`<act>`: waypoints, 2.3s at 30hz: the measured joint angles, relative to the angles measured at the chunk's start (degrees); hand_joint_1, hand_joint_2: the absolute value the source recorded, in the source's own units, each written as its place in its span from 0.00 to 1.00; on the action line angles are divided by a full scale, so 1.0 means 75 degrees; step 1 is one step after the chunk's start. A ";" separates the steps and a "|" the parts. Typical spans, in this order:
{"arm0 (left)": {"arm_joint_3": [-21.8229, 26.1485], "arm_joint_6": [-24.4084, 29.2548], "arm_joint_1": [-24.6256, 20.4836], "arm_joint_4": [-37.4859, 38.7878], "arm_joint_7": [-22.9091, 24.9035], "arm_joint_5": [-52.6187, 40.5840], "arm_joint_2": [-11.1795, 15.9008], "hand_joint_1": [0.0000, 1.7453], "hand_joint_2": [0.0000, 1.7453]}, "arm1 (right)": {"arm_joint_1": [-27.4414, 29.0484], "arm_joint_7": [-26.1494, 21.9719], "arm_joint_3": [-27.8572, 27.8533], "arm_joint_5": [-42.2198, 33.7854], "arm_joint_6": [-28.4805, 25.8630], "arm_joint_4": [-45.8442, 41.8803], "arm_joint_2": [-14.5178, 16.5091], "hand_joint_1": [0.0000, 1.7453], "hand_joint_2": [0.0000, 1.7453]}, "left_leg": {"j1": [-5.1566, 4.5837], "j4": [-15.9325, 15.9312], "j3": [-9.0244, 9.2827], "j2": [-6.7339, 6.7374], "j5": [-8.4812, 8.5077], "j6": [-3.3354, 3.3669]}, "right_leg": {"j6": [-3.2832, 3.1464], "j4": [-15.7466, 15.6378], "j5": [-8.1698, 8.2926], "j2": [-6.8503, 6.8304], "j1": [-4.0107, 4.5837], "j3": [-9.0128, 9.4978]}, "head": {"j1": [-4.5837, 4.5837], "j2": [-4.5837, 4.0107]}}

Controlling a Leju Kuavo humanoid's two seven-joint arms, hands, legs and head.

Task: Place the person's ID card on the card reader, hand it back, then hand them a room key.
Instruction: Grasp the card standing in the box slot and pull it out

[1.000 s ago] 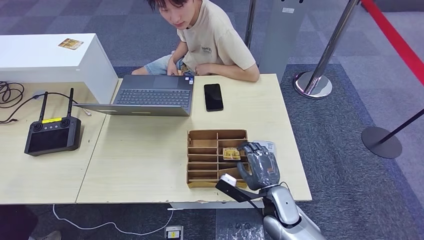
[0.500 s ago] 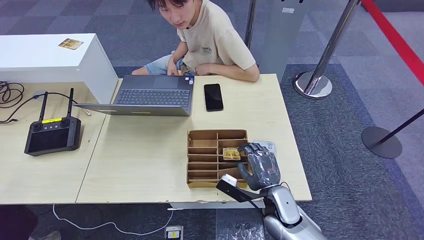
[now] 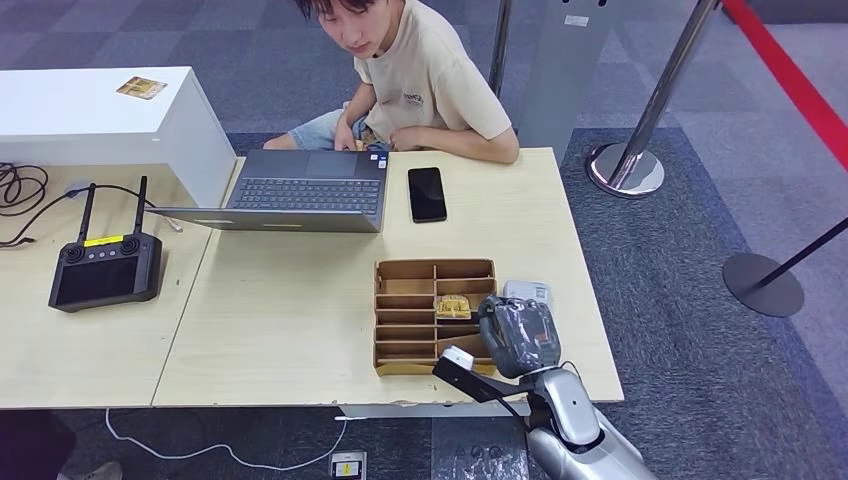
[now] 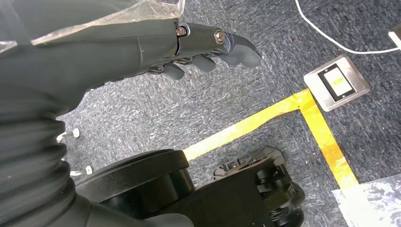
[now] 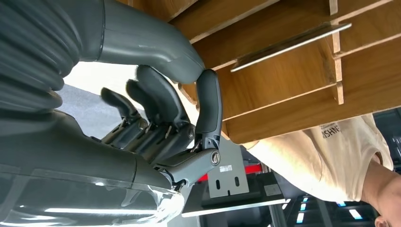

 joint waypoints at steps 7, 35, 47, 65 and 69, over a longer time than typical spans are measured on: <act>0.0000 0.0000 0.0000 0.0000 -0.0005 0.0000 0.0000 0.00 1.00 | -0.0010 0.0002 0.0000 0.0000 0.0039 0.0017 0.0001 1.00 1.00 | 0.0000 0.0000 0.0000 0.0000 0.0000 0.0000 | 0.0000 0.0000 0.0000 0.0000 0.0000 0.0000 | 0.0001 0.0000; -0.0111 0.0018 0.0006 0.0000 0.0056 0.0203 0.0000 0.00 1.00 | -0.0009 0.0930 -0.0196 0.1669 0.0207 -0.1071 -0.0081 0.00 1.00 | 0.0000 0.0001 0.0004 0.0003 0.0001 0.0000 | -0.0001 0.0000 0.0001 0.0001 0.0000 0.0001 | 0.0000 0.0000; -0.0111 0.0039 0.0007 0.0000 0.0053 0.0256 0.0000 0.00 1.00 | 0.0117 0.1013 -0.0262 0.1689 0.0359 -0.2411 -0.0139 0.00 1.00 | 0.0000 0.0000 0.0003 0.0003 0.0000 -0.0001 | 0.0000 0.0000 0.0000 0.0001 0.0000 -0.0001 | -0.0001 0.0000; -0.0111 0.0115 0.0005 0.0000 0.0053 0.0312 0.0000 0.00 1.00 | 0.0262 0.0863 -0.0337 0.0999 0.0283 -0.2718 -0.0230 0.96 1.00 | 0.0000 0.0000 0.0001 0.0002 0.0000 0.0000 | 0.0000 0.0000 0.0000 0.0001 0.0000 -0.0002 | -0.0001 0.0000; -0.0111 0.0115 0.0002 0.0000 0.0053 0.0301 0.0000 0.00 1.00 | 0.0278 0.0781 -0.0337 0.0905 0.0274 -0.2714 -0.0238 0.95 1.00 | 0.0000 0.0000 0.0000 0.0002 0.0000 -0.0001 | 0.0000 0.0000 0.0000 0.0001 0.0000 -0.0002 | -0.0001 0.0000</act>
